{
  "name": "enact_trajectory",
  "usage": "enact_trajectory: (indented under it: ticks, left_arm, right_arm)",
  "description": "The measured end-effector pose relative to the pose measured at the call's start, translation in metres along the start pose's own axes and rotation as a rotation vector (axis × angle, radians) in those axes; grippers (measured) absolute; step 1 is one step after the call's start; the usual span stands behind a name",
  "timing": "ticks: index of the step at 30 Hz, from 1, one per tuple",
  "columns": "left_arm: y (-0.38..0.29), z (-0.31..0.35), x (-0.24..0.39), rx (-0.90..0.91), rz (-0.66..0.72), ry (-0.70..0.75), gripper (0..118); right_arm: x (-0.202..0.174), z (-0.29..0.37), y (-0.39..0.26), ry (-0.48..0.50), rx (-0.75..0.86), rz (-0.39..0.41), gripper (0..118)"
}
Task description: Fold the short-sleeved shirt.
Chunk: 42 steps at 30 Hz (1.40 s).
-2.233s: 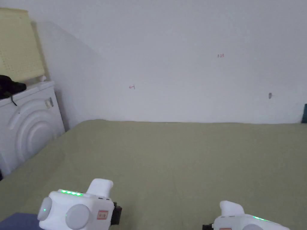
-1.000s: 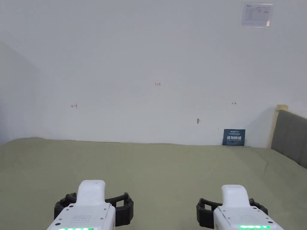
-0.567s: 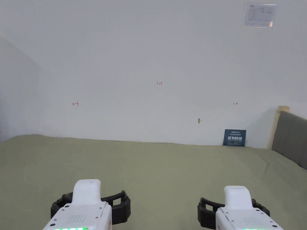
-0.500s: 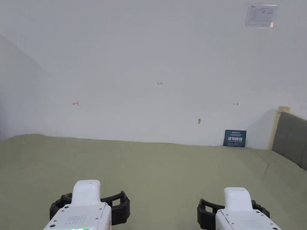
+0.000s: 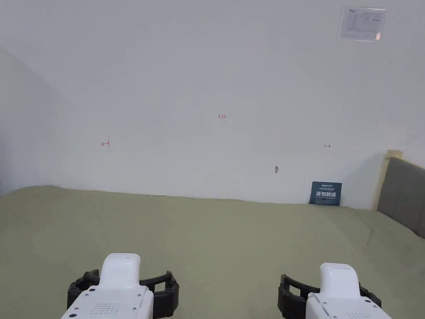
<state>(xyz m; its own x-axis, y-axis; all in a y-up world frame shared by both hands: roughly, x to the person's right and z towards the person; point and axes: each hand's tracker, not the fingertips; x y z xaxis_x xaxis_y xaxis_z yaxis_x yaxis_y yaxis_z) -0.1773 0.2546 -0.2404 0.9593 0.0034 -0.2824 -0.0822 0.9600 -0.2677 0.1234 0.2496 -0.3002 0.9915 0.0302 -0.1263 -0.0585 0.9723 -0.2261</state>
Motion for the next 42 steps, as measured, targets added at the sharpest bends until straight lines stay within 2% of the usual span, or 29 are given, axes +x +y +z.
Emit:
enact_trajectory:
  ticks: [4,16,39,42]
  left_arm:
    - [0.001,0.001,-0.003,0.026,0.016,0.001,118]
    - [0.002,0.005,-0.011,0.026,0.037,-0.011,118]
    - [0.004,0.006,-0.015,0.016,0.041,0.0,118]
    - [0.005,0.006,-0.016,0.008,0.036,0.001,118]
  right_arm:
    - [0.007,0.002,-0.003,0.023,0.016,-0.026,118]
    - [0.008,0.007,0.002,0.052,0.028,-0.008,118]
    - [0.007,0.002,0.007,0.071,0.017,-0.057,118]
    - [0.004,-0.003,0.007,0.029,-0.019,-0.014,118]
